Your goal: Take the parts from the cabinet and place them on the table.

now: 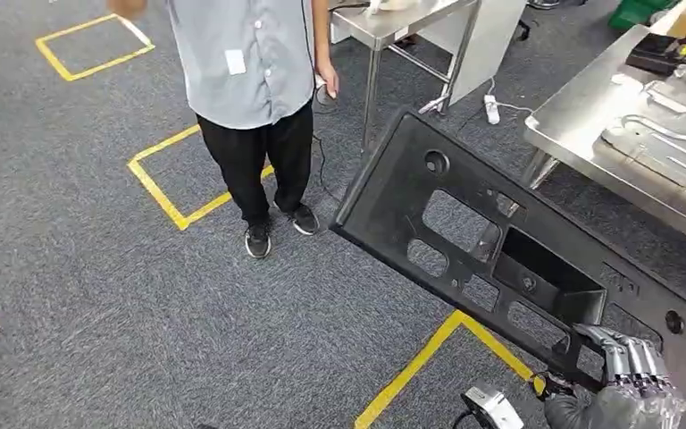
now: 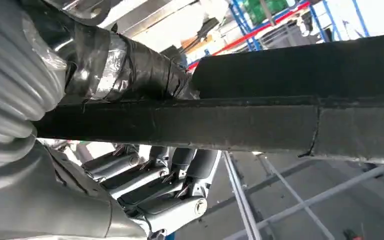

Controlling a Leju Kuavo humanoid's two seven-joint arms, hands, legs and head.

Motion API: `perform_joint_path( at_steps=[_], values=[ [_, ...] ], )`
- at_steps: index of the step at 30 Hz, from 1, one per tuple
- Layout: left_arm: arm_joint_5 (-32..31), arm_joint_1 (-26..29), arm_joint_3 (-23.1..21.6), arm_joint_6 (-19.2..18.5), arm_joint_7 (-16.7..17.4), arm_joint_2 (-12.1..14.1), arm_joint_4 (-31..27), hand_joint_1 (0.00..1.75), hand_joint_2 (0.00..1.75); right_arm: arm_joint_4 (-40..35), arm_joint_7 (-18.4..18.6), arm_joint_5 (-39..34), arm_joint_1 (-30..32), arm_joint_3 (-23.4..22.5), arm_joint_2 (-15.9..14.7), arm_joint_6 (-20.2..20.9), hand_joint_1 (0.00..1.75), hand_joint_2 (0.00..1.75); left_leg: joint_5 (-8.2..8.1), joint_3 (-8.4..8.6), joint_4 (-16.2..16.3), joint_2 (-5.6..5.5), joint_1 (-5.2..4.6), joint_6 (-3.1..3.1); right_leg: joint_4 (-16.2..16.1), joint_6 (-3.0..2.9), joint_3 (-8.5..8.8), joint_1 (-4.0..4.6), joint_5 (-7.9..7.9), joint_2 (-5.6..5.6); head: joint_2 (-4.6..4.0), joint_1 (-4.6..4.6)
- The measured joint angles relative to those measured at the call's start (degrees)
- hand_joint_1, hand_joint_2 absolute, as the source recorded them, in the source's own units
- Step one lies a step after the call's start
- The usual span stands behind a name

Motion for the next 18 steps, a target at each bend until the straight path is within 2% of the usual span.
perform_joint_path(
  at_steps=[1,2,3,4,5,6,7,8,9,10,13,14,15,16,17,18],
  values=[
    [0.0,0.0,0.0,-0.1,-0.2,0.0,0.0,0.00,1.75,0.0,0.0,0.0,-0.1,0.0,0.0,0.0,1.75,1.75,0.03,0.04,0.0,0.77,-0.05,0.30,3.5,0.25,-1.73,0.03,-2.15,-1.98,0.00,0.02],
    [0.0,0.0,0.0,-0.2,-0.3,0.0,0.0,0.00,1.75,0.1,0.0,0.1,-0.1,0.0,0.0,0.0,1.75,1.75,-0.02,-0.05,0.0,1.42,-0.15,0.37,7.9,0.46,-3.86,-0.02,-4.30,-2.94,0.00,0.06],
    [0.0,0.1,0.0,-0.3,-0.4,0.0,0.0,0.00,1.75,0.1,0.0,0.3,-0.1,0.0,0.0,0.0,1.75,1.75,-0.12,-0.07,0.0,2.25,-0.22,0.47,12.0,0.59,-5.84,-0.06,-6.00,-3.35,0.00,0.02],
    [0.0,0.2,0.0,-0.3,-0.4,0.0,0.0,0.00,1.75,0.3,0.0,0.4,-0.1,0.0,0.0,0.0,1.75,1.75,-0.19,-0.06,0.1,3.05,-0.27,0.50,14.9,0.67,-7.27,-0.12,-6.62,-3.50,0.00,0.06],
    [0.1,0.2,0.0,-0.3,-0.4,0.0,0.0,0.00,1.75,0.3,0.0,0.4,-0.1,0.0,0.0,0.0,1.75,1.75,-0.24,0.00,0.1,3.85,-0.30,0.48,14.8,0.69,-7.20,-0.18,-5.79,-3.60,0.00,0.04],
    [0.2,0.2,0.0,-0.4,-0.5,0.0,0.0,0.00,1.75,0.3,0.0,0.4,-0.1,0.0,0.0,0.0,1.75,1.75,-0.35,0.10,0.1,4.47,-0.35,0.46,12.1,0.58,-5.75,-0.20,-3.90,-3.74,0.00,0.04],
    [0.1,0.1,0.0,-0.5,-0.7,0.0,0.0,0.00,1.75,0.3,0.0,0.5,-0.1,0.0,0.0,0.0,1.75,1.75,-0.48,0.31,0.1,5.01,-0.41,0.42,7.1,0.30,-3.01,-0.17,-1.32,-4.09,0.00,0.04],
    [0.1,0.0,0.0,-0.5,-0.7,0.0,0.0,0.00,1.75,0.3,0.0,0.6,-0.1,0.0,0.0,0.0,1.75,1.75,-0.62,0.58,0.0,5.48,-0.48,0.32,1.5,-0.11,0.15,-0.01,1.00,-5.09,0.00,0.04],
    [0.1,0.0,0.0,-0.5,-0.8,-0.1,0.0,0.00,1.75,0.3,0.0,0.6,-0.2,0.0,0.0,0.0,1.75,1.75,-0.75,0.84,0.0,5.87,-0.49,0.14,-2.5,-0.63,2.20,0.49,0.70,-7.75,0.00,0.02],
    [0.1,0.0,0.0,-0.6,-0.9,-0.1,0.0,0.00,1.75,0.3,0.0,0.6,-0.1,0.0,0.0,0.0,1.75,1.75,-0.91,0.90,0.1,6.29,-0.85,-0.19,-2.7,-0.91,2.27,0.80,0.74,-8.01,0.00,0.00],
    [0.0,-0.3,0.0,-0.8,-0.9,-0.1,0.0,0.00,1.75,0.3,0.0,0.6,-0.1,0.0,0.0,0.0,1.75,1.75,-0.88,1.40,-0.5,7.69,-0.65,-1.03,-2.6,-1.43,1.81,1.11,0.77,-6.24,0.00,0.02],
    [0.0,-0.4,0.0,-0.8,-0.9,-0.2,0.0,0.00,1.75,0.3,0.0,0.6,-0.1,0.0,0.0,0.0,1.75,1.75,-1.05,1.94,-0.7,8.17,-1.02,-1.50,-3.6,-1.91,2.20,0.71,1.14,-5.50,0.00,0.04],
    [0.0,-0.3,0.0,-0.8,-0.9,-0.1,0.0,0.00,1.75,0.3,0.0,0.6,0.0,0.0,0.0,0.0,1.75,1.75,-1.87,1.73,0.2,6.07,-0.62,-1.78,-4.1,-2.10,2.75,0.25,1.52,-5.12,0.00,0.04],
    [0.0,-0.3,0.0,-0.9,-1.0,-0.1,0.0,0.00,1.75,0.3,0.0,0.6,-0.1,0.0,0.0,0.0,1.75,1.75,-3.72,0.53,2.7,4.05,-0.60,-1.80,-4.1,-2.36,2.78,0.07,1.60,-4.60,0.00,-0.02],
    [0.0,-0.2,0.0,-0.9,-1.0,-0.1,0.0,0.00,1.75,0.3,0.0,0.6,-0.1,0.0,0.0,0.0,1.75,1.75,-6.04,-1.51,7.0,3.05,-0.51,-1.93,-4.1,-2.55,2.70,0.06,1.61,-4.26,0.00,-0.07],
    [0.0,-0.1,0.0,-0.9,-0.9,-0.1,0.0,0.00,1.75,0.3,0.0,0.6,-0.1,0.0,0.0,0.0,1.75,1.75,-8.34,-3.97,12.0,2.56,-0.51,-2.03,-4.1,-2.62,2.70,0.10,1.57,-3.69,0.00,-0.09]
  ],
)
